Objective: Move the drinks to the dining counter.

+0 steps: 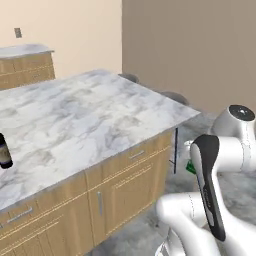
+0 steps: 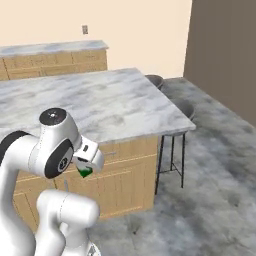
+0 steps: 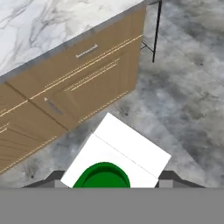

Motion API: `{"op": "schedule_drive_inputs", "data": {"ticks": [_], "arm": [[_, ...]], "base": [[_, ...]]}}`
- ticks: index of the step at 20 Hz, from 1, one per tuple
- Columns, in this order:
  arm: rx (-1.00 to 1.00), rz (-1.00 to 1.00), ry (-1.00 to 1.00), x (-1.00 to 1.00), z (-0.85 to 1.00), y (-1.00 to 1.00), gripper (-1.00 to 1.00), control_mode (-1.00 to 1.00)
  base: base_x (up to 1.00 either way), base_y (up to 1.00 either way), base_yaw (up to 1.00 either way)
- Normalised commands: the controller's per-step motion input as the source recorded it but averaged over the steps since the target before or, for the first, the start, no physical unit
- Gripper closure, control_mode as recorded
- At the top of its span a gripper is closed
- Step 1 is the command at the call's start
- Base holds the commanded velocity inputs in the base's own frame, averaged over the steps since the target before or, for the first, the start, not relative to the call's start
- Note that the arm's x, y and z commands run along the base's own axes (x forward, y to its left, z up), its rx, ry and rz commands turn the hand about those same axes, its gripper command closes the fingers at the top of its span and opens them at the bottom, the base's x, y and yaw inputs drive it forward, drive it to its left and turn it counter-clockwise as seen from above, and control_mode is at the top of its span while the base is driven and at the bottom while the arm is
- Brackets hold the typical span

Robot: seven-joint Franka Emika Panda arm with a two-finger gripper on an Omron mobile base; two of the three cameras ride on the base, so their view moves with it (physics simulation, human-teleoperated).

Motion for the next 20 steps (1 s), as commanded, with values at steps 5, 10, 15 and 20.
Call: {"op": "schedule_drive_inputs", "data": {"ticks": [5,10,15,20], "arm": [[0.0,0.0,0.0,0.0,0.0,0.0,1.0,1.0],[0.0,0.0,0.0,0.0,0.0,0.0,1.0,1.0],[0.0,0.0,0.0,0.0,0.0,0.0,1.0,1.0],[0.0,0.0,0.0,0.0,0.0,0.0,1.0,1.0]], "base": [[0.95,-0.11,0.42],[0.99,0.06,0.17],[0.99,0.02,0.52],[0.68,-0.06,0.36]]}}
